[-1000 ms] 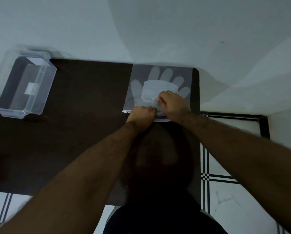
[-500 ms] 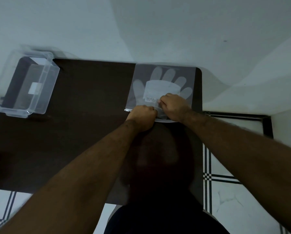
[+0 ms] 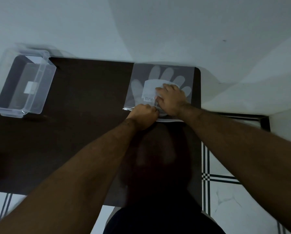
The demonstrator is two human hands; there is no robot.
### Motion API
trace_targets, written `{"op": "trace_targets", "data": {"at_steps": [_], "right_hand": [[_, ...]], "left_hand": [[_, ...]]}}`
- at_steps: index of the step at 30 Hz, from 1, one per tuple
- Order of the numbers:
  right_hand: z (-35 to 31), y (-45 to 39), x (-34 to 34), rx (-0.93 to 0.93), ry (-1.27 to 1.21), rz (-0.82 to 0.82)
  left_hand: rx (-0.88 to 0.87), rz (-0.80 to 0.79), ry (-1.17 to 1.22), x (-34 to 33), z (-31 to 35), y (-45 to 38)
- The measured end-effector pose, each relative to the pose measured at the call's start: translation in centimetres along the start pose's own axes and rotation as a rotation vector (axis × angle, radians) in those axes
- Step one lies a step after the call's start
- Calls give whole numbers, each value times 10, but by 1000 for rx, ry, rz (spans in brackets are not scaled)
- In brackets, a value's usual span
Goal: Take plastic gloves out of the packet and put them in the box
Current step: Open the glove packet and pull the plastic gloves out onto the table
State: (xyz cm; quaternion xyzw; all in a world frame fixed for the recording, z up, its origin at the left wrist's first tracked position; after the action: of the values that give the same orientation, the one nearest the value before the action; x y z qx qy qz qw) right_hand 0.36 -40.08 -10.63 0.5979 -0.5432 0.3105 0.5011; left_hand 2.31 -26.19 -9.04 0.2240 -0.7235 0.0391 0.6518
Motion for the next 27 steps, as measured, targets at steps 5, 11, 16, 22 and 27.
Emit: {"op": "trace_targets", "data": {"at_steps": [5, 11, 16, 22, 27], "right_hand": [[5, -13, -9, -72, -1, -204], [9, -20, -4, -98, 10, -265], [6, -21, -1, -90, 14, -275], [8, -20, 1, -57, 44, -238], [-3, -13, 2, -32, 111, -95]], "left_hand": [[-29, 71, 48, 1, 5, 8], [-47, 187, 144, -3, 14, 29], [-16, 236, 234, -12, 31, 68], [18, 220, 298, -33, 59, 129], [76, 225, 335, -49, 80, 177]]}}
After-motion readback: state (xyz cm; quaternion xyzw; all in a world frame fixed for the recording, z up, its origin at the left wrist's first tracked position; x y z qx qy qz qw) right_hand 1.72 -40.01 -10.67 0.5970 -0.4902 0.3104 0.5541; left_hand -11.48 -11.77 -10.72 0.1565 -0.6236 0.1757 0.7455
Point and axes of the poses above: each hand's wrist, its own y-axis away from the middle knuckle, its own x-axis out of the back of the hand, z = x × y, the point moved 5 cm from there along -y, towards the middle knuckle, and after that the axes turned 12 degrees about x, right-handed, at the moved point
